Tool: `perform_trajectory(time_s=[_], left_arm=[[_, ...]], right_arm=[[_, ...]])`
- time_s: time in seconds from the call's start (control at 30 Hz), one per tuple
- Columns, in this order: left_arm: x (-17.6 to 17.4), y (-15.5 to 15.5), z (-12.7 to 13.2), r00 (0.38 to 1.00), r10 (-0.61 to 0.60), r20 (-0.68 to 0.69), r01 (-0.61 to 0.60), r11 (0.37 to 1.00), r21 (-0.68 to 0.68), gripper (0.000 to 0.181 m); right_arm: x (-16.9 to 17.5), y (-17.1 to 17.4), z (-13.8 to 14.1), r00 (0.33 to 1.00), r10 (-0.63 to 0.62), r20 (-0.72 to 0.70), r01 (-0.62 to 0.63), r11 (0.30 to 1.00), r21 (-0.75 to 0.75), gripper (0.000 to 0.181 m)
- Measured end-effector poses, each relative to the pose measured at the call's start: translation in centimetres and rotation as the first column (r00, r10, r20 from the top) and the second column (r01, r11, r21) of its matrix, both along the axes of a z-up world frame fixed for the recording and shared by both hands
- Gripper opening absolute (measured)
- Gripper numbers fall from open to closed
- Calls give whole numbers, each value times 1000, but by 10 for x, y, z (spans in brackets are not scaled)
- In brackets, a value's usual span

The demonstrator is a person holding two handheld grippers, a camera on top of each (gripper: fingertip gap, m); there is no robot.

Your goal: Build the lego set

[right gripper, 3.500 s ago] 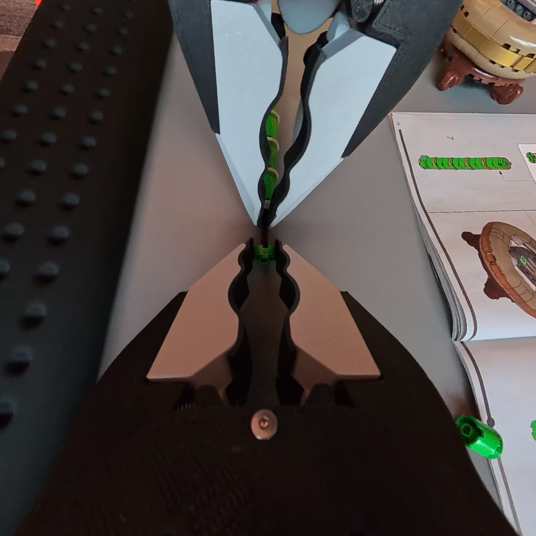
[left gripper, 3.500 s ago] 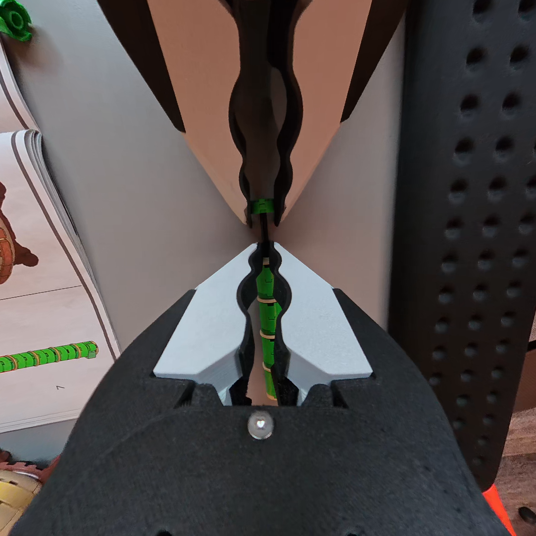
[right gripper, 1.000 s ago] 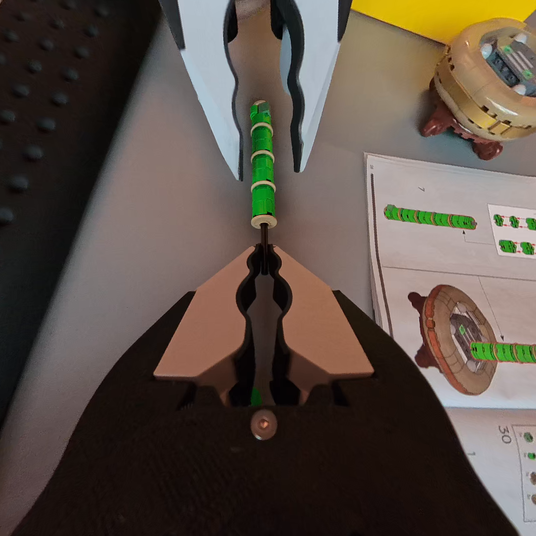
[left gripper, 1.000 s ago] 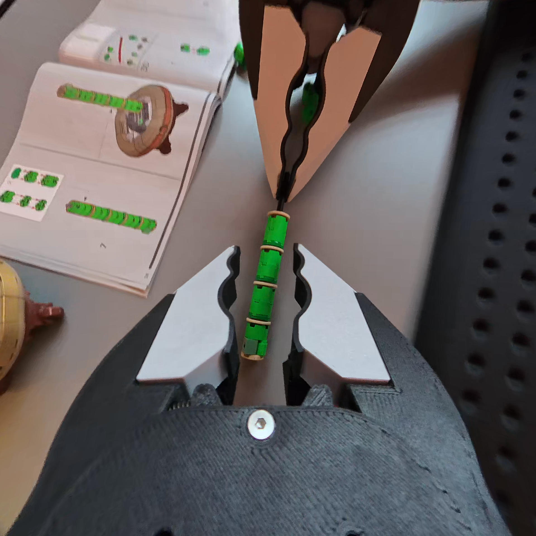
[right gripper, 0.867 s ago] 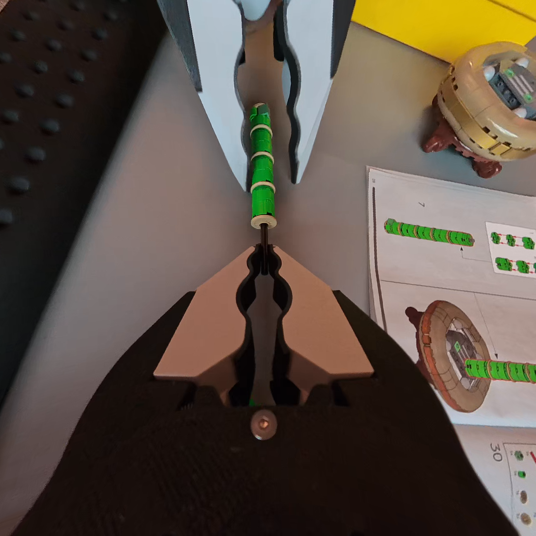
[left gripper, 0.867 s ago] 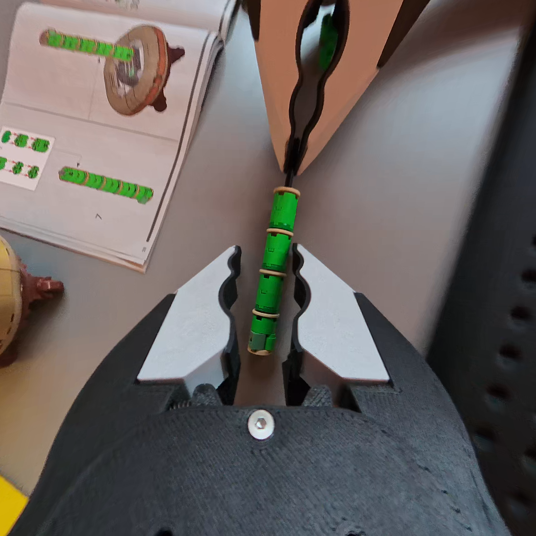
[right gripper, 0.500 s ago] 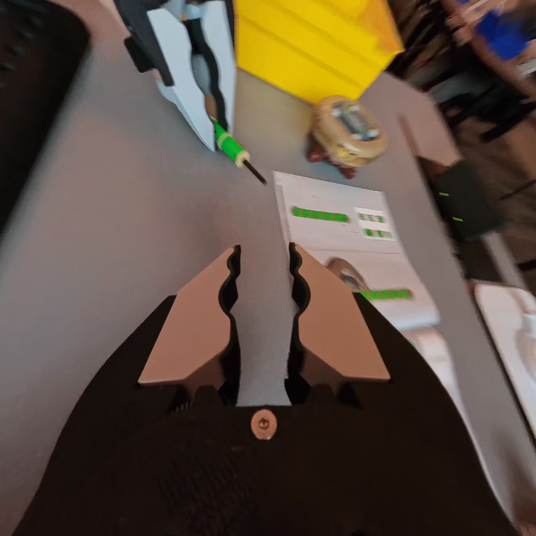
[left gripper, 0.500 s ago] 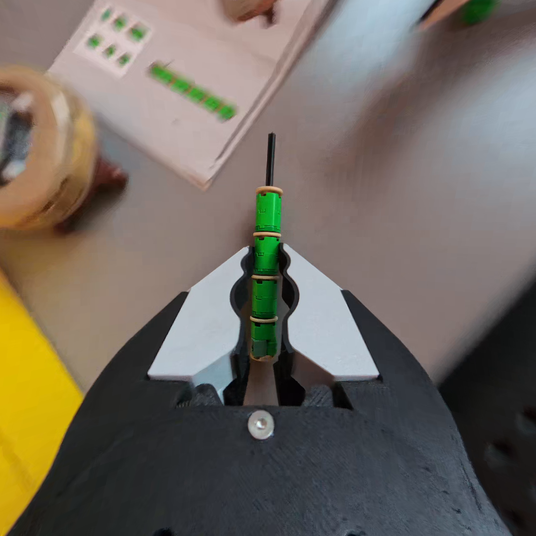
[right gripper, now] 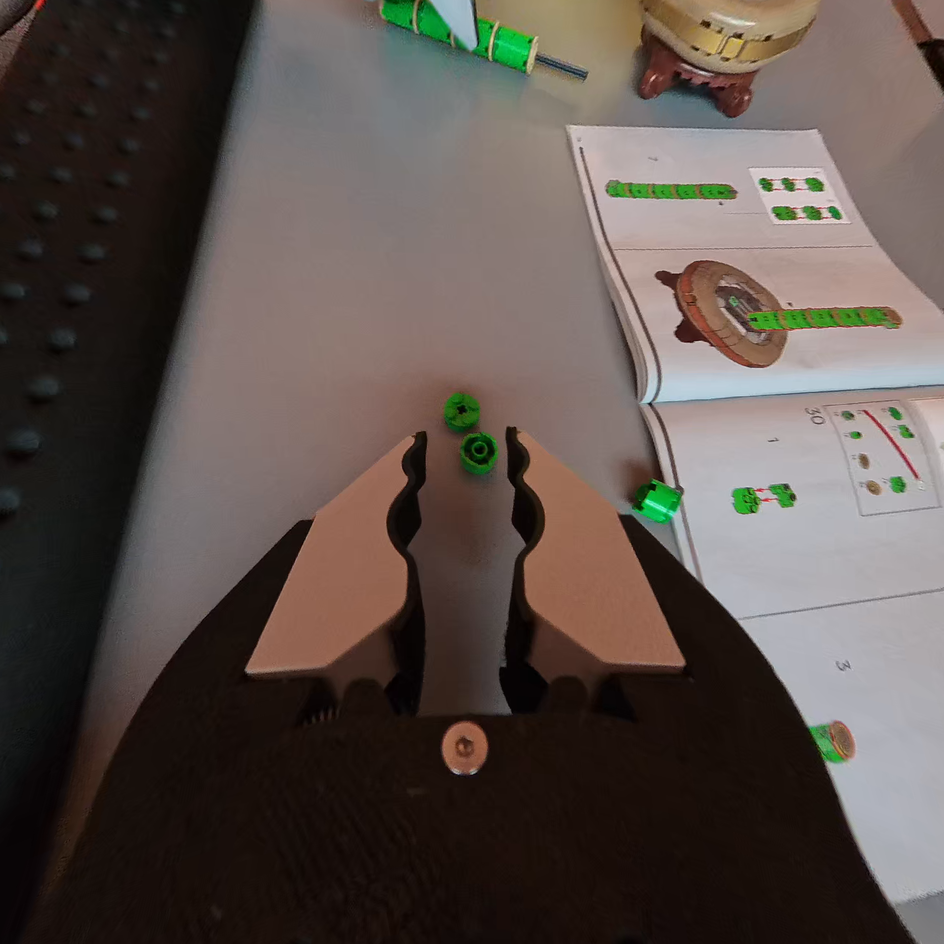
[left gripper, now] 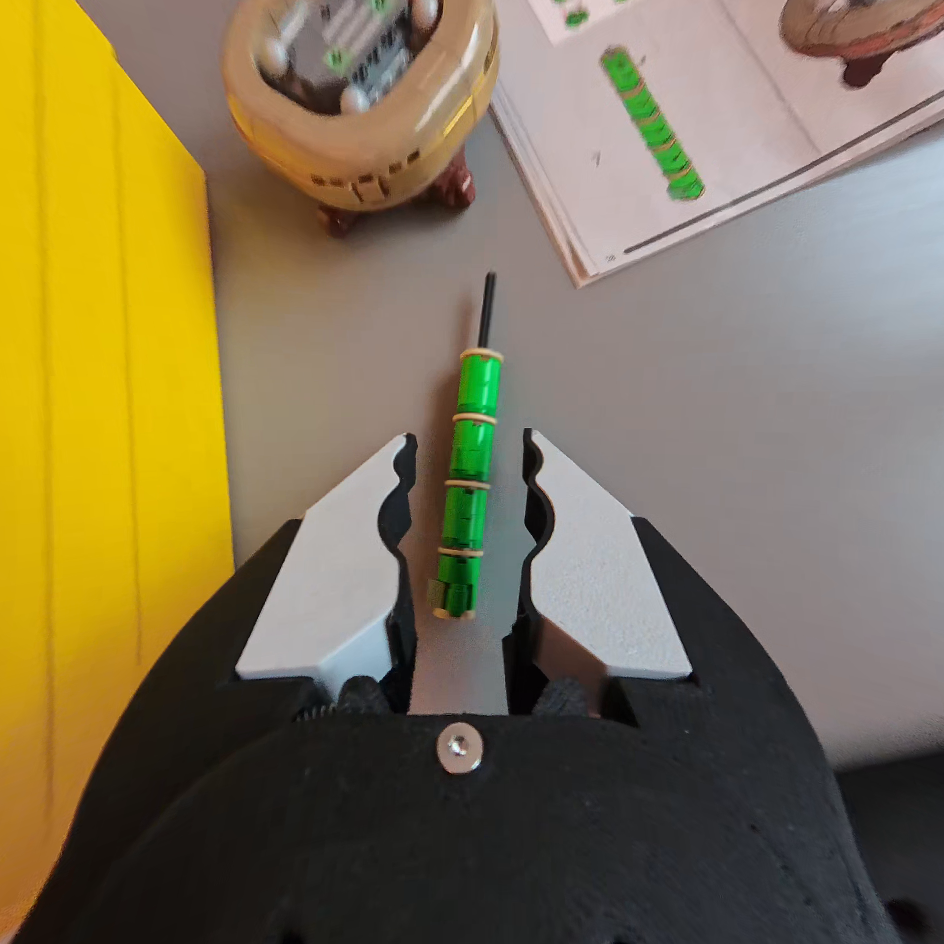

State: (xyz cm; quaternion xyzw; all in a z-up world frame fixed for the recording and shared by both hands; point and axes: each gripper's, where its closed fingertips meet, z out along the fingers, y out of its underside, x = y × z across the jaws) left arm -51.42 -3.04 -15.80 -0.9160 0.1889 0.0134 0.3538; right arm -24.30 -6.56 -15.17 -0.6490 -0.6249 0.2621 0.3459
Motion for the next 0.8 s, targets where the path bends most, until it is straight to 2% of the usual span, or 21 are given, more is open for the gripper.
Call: perform_trajectory(time_s=[0.1, 0.23, 0.33, 0.43, 0.47, 0.53, 0.6, 0.63, 0.7, 0.73, 0.8], left_arm=[[16, -4, 24, 996, -37, -83, 47, 992, 119, 41], [56, -5, 50, 980, -149, -135, 175, 963, 206, 38], [95, -3, 55, 961, -276, -13, 273, 939, 210, 36], [132, 3, 65, 899, -412, 147, 372, 896, 242, 34], [145, 5, 74, 859, -473, 197, 415, 868, 274, 34], [173, 2, 98, 734, -619, 279, 514, 775, 367, 33], [196, -8, 128, 554, -762, 336, 593, 644, 483, 41], [202, -11, 143, 483, -800, 355, 595, 598, 537, 42], [210, -15, 173, 350, -853, 387, 584, 521, 623, 48], [212, -16, 186, 293, -870, 397, 572, 492, 656, 48], [215, -19, 205, 206, -897, 390, 563, 435, 703, 49]], right_arm=[[-13, -4, -4, 1000, 20, -7, -20, 1000, -14, 30], [-16, 3, -19, 995, -4, 96, 2, 1000, 21, 23], [-18, 1, -20, 998, -8, 63, 12, 998, -58, 14], [-21, 4, -15, 999, -48, 4, 48, 988, -150, 14], [-23, 6, -5, 996, -76, -53, 64, 978, -198, 14], [-31, 5, 34, 956, -142, -256, 41, 930, -364, 14], [-31, 7, 83, 844, -236, -481, -68, 843, -533, 13], [-28, 9, 105, 776, -280, -565, -146, 791, -593, 13], [-19, 9, 138, 669, -314, -674, -293, 722, -626, 13], [-15, 9, 149, 641, -306, -704, -339, 710, -617, 13], [-13, 12, 160, 654, -281, -703, -361, 700, -616, 13]])
